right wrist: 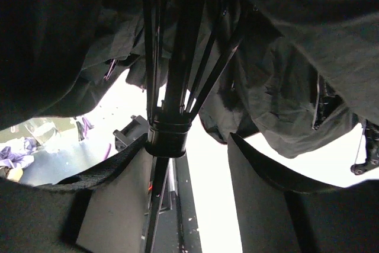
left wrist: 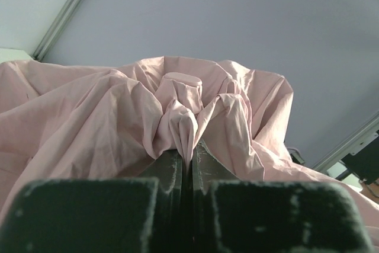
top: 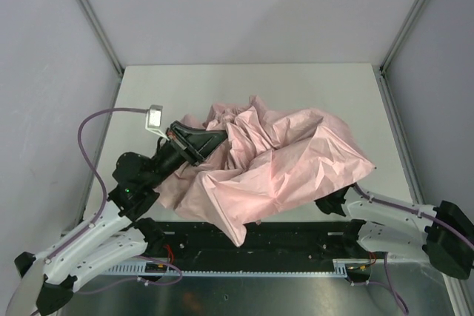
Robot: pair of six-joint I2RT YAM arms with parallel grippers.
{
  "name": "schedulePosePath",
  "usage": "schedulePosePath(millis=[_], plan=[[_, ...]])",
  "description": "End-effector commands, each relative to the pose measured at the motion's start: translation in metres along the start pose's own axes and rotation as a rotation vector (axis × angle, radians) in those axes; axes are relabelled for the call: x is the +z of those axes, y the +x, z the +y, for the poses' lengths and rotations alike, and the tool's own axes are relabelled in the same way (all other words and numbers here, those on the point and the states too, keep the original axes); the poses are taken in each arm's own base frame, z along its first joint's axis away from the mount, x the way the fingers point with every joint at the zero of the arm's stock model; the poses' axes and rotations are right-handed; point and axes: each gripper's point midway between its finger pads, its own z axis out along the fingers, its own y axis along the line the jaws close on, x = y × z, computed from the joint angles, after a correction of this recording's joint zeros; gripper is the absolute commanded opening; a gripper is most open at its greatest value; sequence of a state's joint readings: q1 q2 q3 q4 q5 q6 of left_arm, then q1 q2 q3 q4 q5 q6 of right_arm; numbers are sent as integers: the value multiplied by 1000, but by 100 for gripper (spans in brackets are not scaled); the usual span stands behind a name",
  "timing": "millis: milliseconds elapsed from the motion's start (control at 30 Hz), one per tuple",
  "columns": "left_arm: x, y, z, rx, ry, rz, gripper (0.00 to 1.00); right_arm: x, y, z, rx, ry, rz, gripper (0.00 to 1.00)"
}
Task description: Put away the umbrella
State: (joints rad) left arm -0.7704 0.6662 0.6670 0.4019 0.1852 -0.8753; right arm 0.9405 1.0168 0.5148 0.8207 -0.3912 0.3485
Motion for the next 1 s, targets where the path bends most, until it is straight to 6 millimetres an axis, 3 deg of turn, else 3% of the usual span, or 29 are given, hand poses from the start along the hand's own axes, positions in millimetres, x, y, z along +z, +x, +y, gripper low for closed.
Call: schedulePosePath(millis=[0, 133, 233, 267, 333, 433, 500, 600, 767, 867, 967], plan=[[-10, -41, -50, -63, 178, -173, 0, 12, -22, -1, -8, 18, -144, 56], [-11, -37, -47, -59, 186, -171, 0, 21, -28, 3, 30, -20, -197, 47], [-10, -29, -44, -57, 190, -142, 0, 24, -32, 9, 52, -65, -222, 11], [-10, -26, -44, -52, 193, -127, 0, 24, -34, 11, 50, -80, -229, 6], [-10, -20, -39, -43, 172, -84, 27, 21, -39, 10, 34, -79, -236, 1], [-18, -15, -32, -21, 123, -19, 82, 11, -45, -12, -3, 29, -222, 0], [-27, -22, -29, 27, 62, 2, 95, 2, -54, -26, -48, 105, -230, 0], [-45, -40, -25, 152, -84, 10, 99, -14, -68, -50, -112, 238, -241, 0], [-77, -68, -38, 289, -222, -9, 99, -43, -80, -88, -189, 441, -233, 0], [-81, -64, -39, 291, -241, 35, 100, -54, -85, -97, -224, 499, -229, 0], [-74, -49, -43, 260, -202, 125, 99, -62, -88, -105, -227, 537, -227, 0]])
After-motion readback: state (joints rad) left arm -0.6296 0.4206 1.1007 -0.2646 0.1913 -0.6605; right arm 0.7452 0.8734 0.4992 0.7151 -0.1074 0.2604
